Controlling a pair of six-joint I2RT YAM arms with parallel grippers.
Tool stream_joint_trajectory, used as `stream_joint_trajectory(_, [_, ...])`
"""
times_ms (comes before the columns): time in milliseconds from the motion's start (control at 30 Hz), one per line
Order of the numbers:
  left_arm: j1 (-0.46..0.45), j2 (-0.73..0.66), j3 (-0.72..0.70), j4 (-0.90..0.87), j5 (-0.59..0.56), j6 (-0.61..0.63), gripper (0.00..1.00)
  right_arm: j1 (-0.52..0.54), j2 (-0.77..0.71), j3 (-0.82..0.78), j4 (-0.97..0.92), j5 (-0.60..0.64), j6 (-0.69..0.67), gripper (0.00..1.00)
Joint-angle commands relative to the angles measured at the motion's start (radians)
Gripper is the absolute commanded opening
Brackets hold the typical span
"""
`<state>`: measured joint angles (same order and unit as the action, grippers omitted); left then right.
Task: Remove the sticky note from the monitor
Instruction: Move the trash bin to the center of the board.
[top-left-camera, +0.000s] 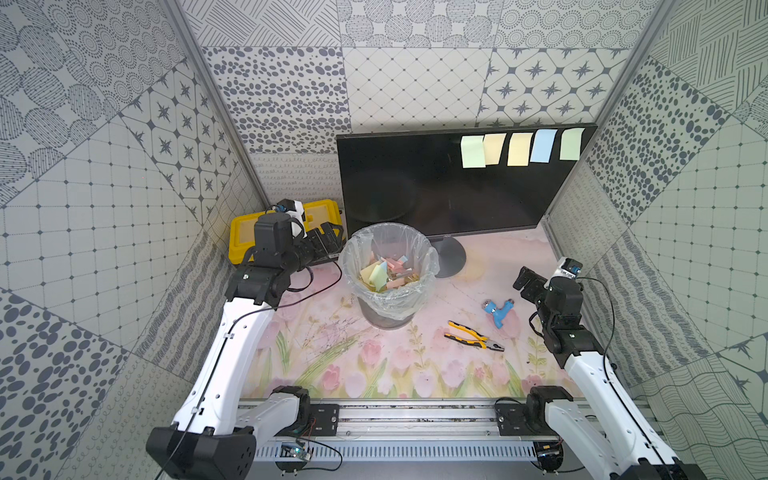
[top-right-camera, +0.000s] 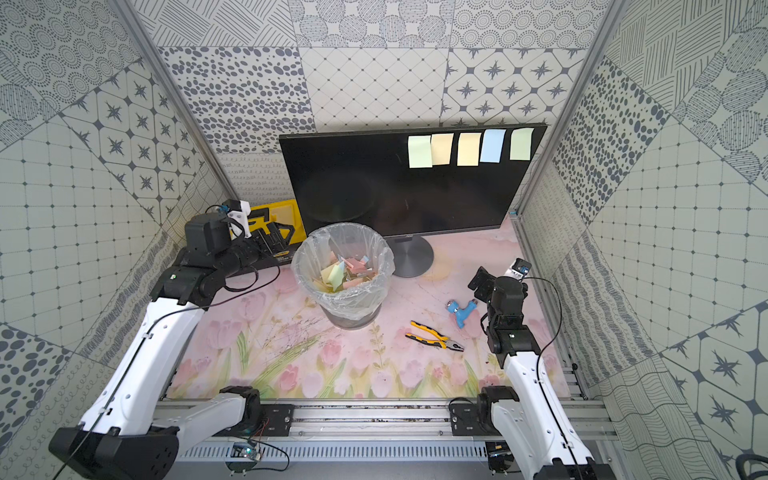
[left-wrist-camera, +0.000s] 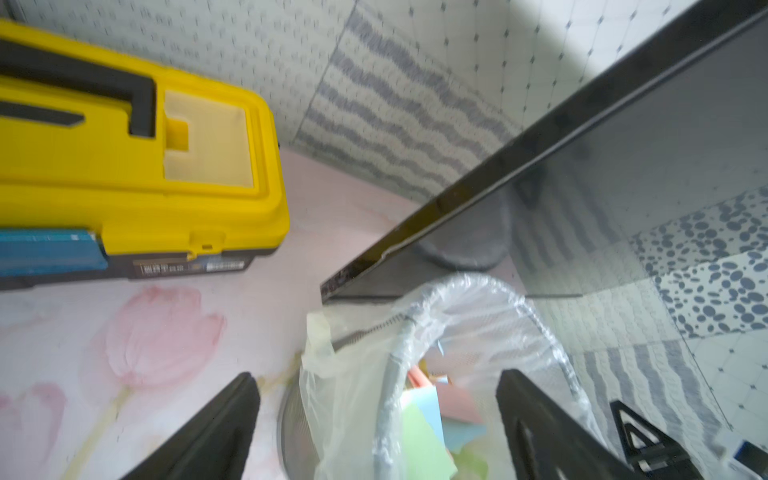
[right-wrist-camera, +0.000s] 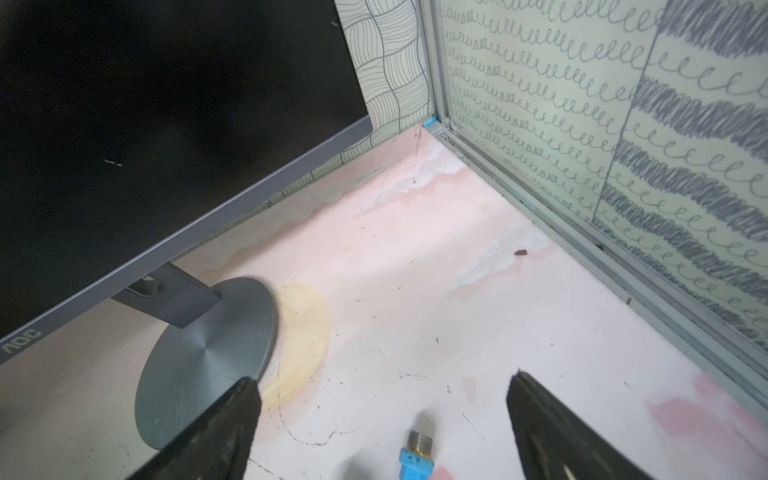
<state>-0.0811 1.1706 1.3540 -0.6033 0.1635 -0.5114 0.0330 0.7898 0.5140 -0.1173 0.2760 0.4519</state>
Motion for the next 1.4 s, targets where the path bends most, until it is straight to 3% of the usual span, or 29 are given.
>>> stream_joint_trajectory(0, [-0.020, 0.129, 0.195, -0.530, 0.145, 0.019, 0.88, -0.001, -0.013, 0.019, -0.015, 0.031, 0.059, 0.97])
stream_joint_trajectory(133, [-0.026, 0.208, 0.285, -0.612, 0.237, 0.098, 0.79, -0.002, 0.019, 0.021, -0.015, 0.024, 0.077, 0.97])
stream_joint_trajectory(333, [-0.038, 0.250, 0.320, -0.660, 0.160, 0.169, 0.68, -0.001, 0.035, 0.046, -0.015, 0.021, 0.117, 0.97])
stream_joint_trajectory(533, [-0.048, 0.276, 0.305, -0.608, 0.182, 0.197, 0.60, -0.001, 0.034, 0.040, -0.015, 0.035, 0.129, 0.97])
stream_joint_trajectory(1167, [-0.061, 0.303, 0.270, -0.540, 0.279, 0.166, 0.22, -0.001, 0.025, 0.050, -0.015, 0.029, 0.141, 0.97])
stream_joint_trajectory(1367, [-0.088, 0.291, 0.244, -0.531, 0.305, 0.143, 0.17, -0.001, 0.026, 0.050, -0.013, 0.028, 0.132, 0.97])
